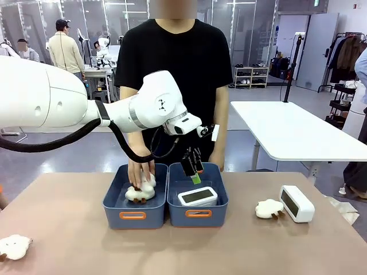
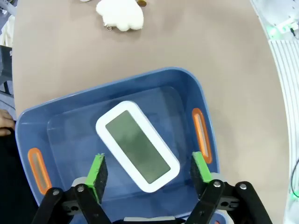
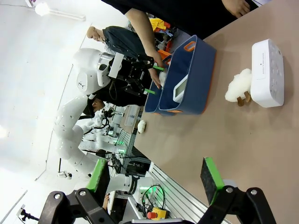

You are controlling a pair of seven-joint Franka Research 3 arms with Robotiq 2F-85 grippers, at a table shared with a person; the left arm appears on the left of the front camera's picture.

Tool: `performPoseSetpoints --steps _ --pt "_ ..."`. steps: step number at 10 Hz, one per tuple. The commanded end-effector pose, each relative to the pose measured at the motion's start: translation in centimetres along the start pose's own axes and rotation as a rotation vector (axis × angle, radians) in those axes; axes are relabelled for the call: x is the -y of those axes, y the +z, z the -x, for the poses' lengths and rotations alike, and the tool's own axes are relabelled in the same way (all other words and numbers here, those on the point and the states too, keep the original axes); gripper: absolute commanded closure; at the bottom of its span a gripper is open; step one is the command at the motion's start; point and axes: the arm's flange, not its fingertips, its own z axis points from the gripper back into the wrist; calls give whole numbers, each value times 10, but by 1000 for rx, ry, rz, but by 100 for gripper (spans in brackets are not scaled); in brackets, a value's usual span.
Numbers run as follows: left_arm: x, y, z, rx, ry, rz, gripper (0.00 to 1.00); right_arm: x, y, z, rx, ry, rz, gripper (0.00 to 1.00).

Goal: Sort the digital clocks into the basket.
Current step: Pick up the Digital clock from the table and place it into the empty Plastic storage basket.

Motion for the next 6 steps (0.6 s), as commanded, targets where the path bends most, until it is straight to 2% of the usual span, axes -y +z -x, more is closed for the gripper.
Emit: performPoseSetpoints --steps 1,4,6 --pt "1 8 7 17 18 27 9 -2 1 0 1 9 -9 0" --pt "28 40 48 107 68 20 9 -2 1 0 1 9 -9 0" --pt "40 46 64 120 56 24 9 -2 1 0 1 9 -9 0"
